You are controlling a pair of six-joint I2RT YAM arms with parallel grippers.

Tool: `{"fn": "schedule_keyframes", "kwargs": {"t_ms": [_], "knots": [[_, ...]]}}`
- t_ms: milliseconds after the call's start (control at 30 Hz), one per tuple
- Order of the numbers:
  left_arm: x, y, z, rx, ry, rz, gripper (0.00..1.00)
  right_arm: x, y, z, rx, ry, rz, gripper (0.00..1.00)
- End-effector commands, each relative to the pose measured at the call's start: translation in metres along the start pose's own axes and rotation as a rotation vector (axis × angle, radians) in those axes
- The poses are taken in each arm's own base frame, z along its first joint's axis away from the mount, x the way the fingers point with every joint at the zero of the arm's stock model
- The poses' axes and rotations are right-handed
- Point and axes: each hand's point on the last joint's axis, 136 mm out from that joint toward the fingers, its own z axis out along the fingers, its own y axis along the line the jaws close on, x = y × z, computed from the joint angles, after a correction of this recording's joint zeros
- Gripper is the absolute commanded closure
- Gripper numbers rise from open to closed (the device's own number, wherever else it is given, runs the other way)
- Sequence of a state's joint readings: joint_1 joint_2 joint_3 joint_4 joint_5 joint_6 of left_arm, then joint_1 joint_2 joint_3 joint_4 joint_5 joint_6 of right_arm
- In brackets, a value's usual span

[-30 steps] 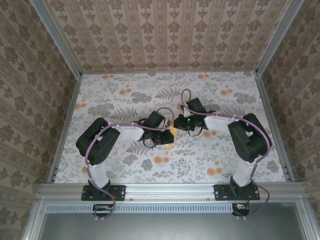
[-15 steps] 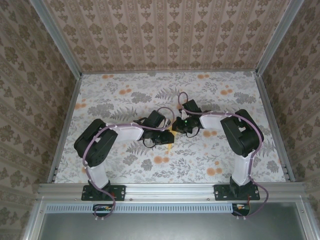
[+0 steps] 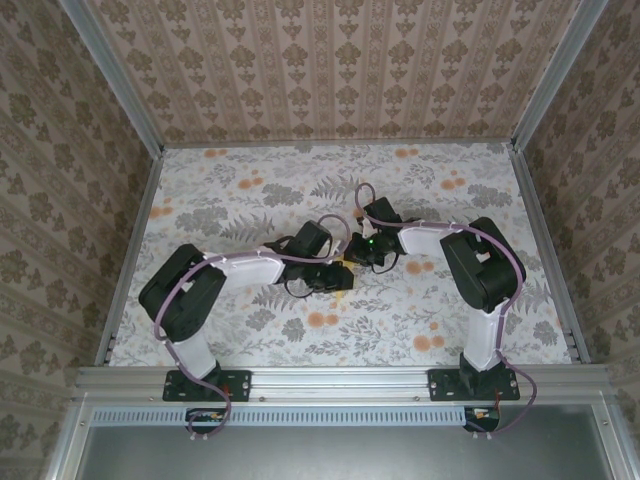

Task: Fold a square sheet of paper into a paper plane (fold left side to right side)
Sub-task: Fold the wing for the fifth time at the center of the table.

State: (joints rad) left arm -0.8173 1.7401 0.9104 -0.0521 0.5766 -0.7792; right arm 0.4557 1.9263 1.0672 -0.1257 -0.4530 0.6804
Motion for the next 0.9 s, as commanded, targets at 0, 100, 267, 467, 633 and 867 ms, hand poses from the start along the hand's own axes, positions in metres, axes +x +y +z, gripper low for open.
{"fn": "schedule_keyframes", "kwargs": {"t_ms": [0,100,267,467,633,867], "knots": [[0.007,0.013,0.008,-0.023,0.025,-0.039,0.77,0.018,-0.031,0.012,0.116,0.06,0.028,0.88],[0.009,0.019,0.01,-0.038,0.025,-0.046,0.77,0.018,-0.032,0.011,0.126,0.062,0.023,0.88],[0.011,0.024,0.01,-0.049,0.021,-0.05,0.77,0.018,-0.033,0.011,0.136,0.064,0.021,0.88],[0.015,0.031,0.013,-0.059,0.025,-0.062,0.77,0.019,-0.034,0.011,0.143,0.068,0.019,0.88],[0.017,0.035,0.014,-0.064,0.031,-0.071,0.77,0.019,-0.034,0.01,0.148,0.07,0.017,0.88],[0.025,0.041,0.016,-0.071,0.048,-0.082,0.77,0.018,-0.036,0.011,0.158,0.074,0.018,0.88]]}}
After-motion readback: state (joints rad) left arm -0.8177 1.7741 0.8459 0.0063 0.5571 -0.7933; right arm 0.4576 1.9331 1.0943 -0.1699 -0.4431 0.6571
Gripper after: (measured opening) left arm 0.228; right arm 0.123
